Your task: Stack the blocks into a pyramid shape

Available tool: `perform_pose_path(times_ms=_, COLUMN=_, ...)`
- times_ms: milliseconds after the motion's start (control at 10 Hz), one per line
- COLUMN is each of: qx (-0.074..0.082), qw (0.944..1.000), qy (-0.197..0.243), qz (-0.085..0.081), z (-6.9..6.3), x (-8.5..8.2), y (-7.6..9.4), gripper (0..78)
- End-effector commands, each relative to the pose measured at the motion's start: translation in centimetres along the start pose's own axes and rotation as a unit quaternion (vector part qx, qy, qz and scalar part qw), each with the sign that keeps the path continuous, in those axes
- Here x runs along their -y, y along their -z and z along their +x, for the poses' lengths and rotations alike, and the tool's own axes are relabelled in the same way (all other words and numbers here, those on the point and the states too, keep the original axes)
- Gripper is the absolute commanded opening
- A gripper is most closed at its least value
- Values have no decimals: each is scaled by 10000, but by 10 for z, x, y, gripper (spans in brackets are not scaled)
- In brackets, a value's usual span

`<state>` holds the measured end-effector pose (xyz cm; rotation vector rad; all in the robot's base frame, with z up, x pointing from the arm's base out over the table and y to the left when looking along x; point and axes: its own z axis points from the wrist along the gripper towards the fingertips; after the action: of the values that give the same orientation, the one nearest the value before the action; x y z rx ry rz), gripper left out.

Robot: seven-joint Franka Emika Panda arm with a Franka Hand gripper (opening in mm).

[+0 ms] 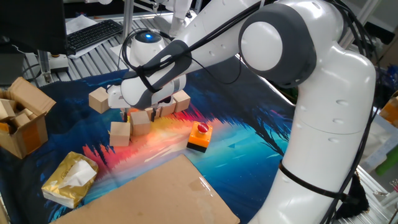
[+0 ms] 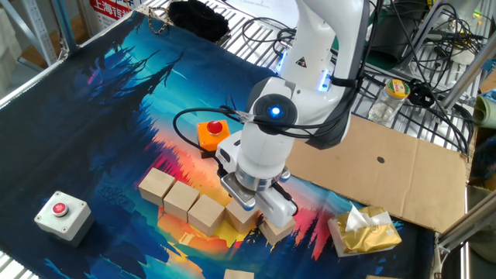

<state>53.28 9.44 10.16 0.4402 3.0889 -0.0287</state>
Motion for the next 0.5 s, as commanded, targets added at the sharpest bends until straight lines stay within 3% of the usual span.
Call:
perform_pose_path(times_ms=100, qx=16, qw=10000, qy=-56, qz=-12, z=-4, x=1, y=0, gripper=774)
perform_pose_path(times_ms=500, qx=39, qw=10000, qy=-89, qz=-22, z=-6, x=3, y=-3, gripper=774)
